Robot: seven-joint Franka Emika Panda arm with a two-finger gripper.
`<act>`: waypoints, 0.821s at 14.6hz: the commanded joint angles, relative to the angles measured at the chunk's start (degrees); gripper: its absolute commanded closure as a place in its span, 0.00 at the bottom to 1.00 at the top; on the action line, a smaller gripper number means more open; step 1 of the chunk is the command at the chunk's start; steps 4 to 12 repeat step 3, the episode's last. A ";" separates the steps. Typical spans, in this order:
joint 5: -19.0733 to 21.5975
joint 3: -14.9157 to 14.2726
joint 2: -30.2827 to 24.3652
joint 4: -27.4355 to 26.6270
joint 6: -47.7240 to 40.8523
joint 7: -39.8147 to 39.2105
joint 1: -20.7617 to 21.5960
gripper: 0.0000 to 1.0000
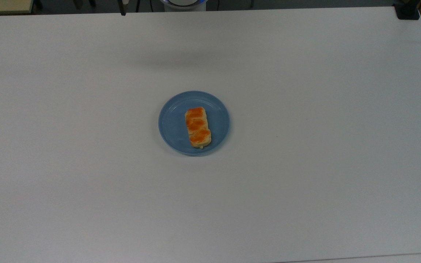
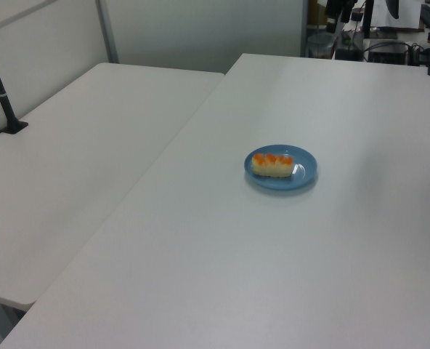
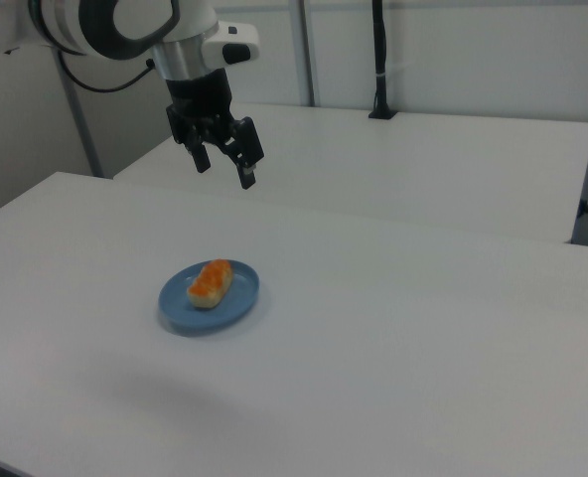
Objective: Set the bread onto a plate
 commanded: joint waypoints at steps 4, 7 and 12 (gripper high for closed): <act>1.28 -0.72 -1.25 -0.91 -1.20 3.83 1.49 0.00; 1.28 -0.72 -1.25 -0.91 -1.20 3.83 1.49 0.00; 1.28 -0.72 -1.25 -0.91 -1.20 3.83 1.49 0.00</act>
